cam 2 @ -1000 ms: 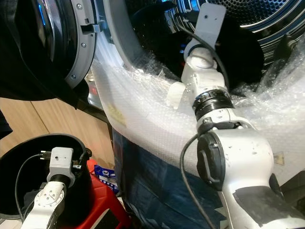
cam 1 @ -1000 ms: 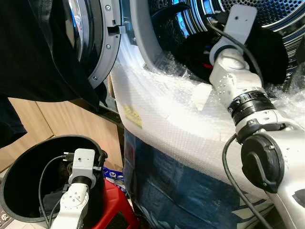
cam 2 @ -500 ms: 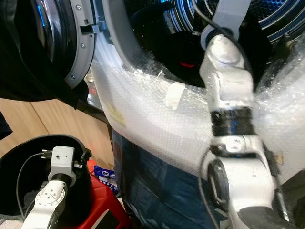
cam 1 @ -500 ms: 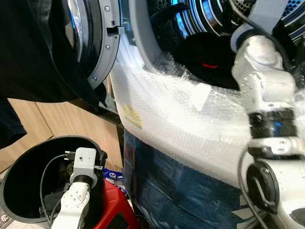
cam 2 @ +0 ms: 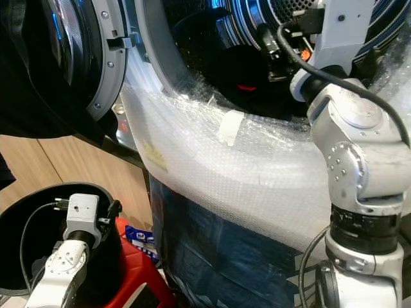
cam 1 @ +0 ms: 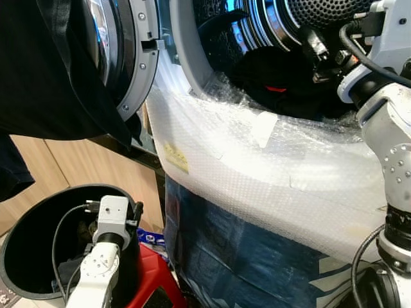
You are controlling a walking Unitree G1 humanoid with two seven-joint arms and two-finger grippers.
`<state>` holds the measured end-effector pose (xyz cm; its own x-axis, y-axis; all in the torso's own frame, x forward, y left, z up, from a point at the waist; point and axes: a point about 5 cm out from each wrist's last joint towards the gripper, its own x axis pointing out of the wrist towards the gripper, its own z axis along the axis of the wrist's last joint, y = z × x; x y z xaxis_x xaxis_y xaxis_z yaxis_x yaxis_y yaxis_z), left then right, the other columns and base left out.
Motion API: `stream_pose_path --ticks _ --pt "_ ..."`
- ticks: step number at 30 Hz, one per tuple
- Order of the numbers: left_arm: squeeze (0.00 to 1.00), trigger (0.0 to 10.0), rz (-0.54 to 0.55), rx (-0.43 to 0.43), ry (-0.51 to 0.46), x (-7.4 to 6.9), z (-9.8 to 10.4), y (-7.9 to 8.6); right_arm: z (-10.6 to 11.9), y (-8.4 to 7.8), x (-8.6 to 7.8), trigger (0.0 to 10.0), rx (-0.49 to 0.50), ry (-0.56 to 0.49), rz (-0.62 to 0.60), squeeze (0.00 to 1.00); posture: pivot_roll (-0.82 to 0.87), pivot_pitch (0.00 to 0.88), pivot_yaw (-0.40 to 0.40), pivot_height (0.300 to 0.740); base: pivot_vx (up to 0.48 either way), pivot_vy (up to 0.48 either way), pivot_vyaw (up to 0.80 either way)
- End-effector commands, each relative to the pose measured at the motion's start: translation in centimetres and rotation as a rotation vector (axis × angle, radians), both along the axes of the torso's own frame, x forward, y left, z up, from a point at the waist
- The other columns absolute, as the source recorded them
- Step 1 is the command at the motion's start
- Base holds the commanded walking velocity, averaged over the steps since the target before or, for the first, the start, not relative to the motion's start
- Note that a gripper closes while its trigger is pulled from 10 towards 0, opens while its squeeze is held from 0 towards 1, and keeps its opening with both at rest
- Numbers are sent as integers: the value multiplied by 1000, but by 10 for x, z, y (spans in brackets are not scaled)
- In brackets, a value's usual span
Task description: Clothes washing
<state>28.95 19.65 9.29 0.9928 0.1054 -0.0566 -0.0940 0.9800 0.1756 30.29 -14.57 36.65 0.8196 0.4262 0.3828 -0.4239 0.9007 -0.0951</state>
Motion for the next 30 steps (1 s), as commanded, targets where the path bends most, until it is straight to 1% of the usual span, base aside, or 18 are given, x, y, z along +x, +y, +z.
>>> stream_pose_path --ticks 1,3,4,6,7,9,13,15,18,19,20,21,23,24,27,28,29,30 --pt "0 10000 2 -11 -11 -2 1 -1 2 14 -18 10000 10 -39 167 0 86 24 8 740 0 0 0" --pt "0 10000 -2 23 -17 -4 1 -1 -4 25 -26 10000 75 8 289 0 83 21 -2 740 0 0 0" --pt "0 10000 -4 32 -19 -5 1 -2 -9 34 -31 10000 74 31 356 0 85 19 -10 740 0 0 0" --pt "0 10000 3 23 -25 -6 1 -3 -21 50 -45 10000 22 49 492 0 82 12 -14 740 0 0 0" --pt "0 10000 3 23 -25 -6 1 -3 -21 50 -45 10000 22 49 492 0 82 12 -14 740 0 0 0" --pt "0 10000 19 14 -35 -8 1 -2 -37 56 -58 10000 -6 77 612 0 80 4 -17 740 0 0 0" --pt "0 10000 42 -4 -62 -9 4 1 -65 57 -79 10000 61 136 841 0 80 0 -19 740 0 0 0" --pt "0 10000 48 -3 -67 -9 4 2 -86 56 -86 10000 -7 188 888 0 90 0 -22 740 0 0 0" --pt "0 10000 62 -5 -74 -9 5 3 -113 54 -90 10000 -42 308 927 0 97 0 -23 740 0 0 0" --pt "0 10000 69 -7 -78 -10 5 5 -135 51 -93 10000 -73 392 946 0 103 0 -24 740 0 0 0" --pt "0 10000 69 -7 -78 -10 5 5 -135 51 -93 10000 -73 392 946 0 103 0 -24 740 0 0 0" --pt "0 10000 79 -10 -81 -12 5 7 -159 49 -97 10000 -97 472 966 0 111 0 -22 740 0 0 0" --pt "0 10000 94 -13 -83 -14 5 10 -178 46 -100 10000 -80 532 996 0 114 0 -22 740 0 0 0" --pt "0 10000 94 -13 -83 -14 5 10 -178 46 -100 10000 -80 532 996 0 114 0 -22 740 0 0 0" --pt "0 10000 116 -12 -79 -21 4 16 -245 33 -93 10000 -108 734 857 0 131 0 -19 740 0 0 0" --pt "0 10000 122 -3 -80 -22 4 19 -276 20 -84 10000 -91 837 722 0 143 0 -21 740 0 0 0" --pt "0 10000 125 3 -80 -23 4 21 -294 11 -81 10000 -77 900 634 0 143 0 -21 740 0 0 0" --pt "0 10000 133 11 -85 -23 6 25 -317 -3 -75 10000 -58 963 481 0 151 0 -13 740 0 0 0"
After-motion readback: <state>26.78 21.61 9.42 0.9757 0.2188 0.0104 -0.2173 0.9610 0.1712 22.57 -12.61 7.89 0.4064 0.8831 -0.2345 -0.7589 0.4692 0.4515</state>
